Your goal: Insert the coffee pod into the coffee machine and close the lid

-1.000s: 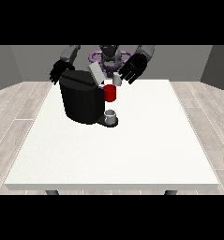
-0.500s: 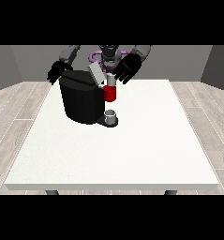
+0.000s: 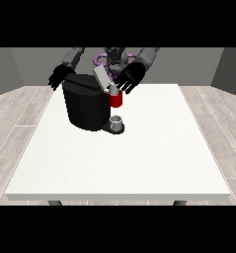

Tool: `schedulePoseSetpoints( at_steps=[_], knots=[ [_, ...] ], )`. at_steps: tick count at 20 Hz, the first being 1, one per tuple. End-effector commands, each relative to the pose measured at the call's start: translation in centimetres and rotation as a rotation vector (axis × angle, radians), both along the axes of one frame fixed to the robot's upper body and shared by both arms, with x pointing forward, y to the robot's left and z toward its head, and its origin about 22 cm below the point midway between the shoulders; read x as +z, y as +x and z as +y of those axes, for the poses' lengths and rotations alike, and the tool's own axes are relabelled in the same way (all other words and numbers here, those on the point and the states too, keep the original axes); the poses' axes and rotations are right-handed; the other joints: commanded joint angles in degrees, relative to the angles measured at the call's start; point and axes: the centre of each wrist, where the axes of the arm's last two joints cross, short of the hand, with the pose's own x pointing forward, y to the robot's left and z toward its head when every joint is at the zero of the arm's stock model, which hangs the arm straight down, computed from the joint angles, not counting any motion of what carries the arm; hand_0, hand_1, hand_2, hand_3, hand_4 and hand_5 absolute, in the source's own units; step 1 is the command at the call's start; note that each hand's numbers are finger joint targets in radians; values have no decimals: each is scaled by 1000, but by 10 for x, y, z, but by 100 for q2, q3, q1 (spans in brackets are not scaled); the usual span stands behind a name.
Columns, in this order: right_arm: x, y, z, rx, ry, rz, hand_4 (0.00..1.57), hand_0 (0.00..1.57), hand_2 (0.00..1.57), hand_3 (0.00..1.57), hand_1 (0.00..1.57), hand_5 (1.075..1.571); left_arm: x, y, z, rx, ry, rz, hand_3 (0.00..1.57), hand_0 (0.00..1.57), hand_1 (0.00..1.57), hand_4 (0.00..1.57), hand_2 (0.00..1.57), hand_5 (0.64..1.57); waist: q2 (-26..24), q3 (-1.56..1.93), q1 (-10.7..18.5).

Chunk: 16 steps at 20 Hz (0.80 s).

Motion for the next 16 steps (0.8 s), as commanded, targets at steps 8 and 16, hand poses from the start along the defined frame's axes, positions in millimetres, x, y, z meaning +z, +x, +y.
schedulePoseSetpoints(
  at_steps=[8, 16],
  knots=[
    [7, 0, -10, -26, -8, 28, 462, 0, 0, 0, 0, 1571, -19, 1, 1, -29, 7, 54, 1185, 1160, 1160, 506, 1244, 1571, -133, -1, 106],
    [-22, -6, -11, -40, 18, 8, 415, 0, 0, 0, 0, 1571, -26, 2, -20, -42, 21, 62, 1180, 1230, 1230, 481, 1274, 1571, 2, 1, 220]
  ],
)
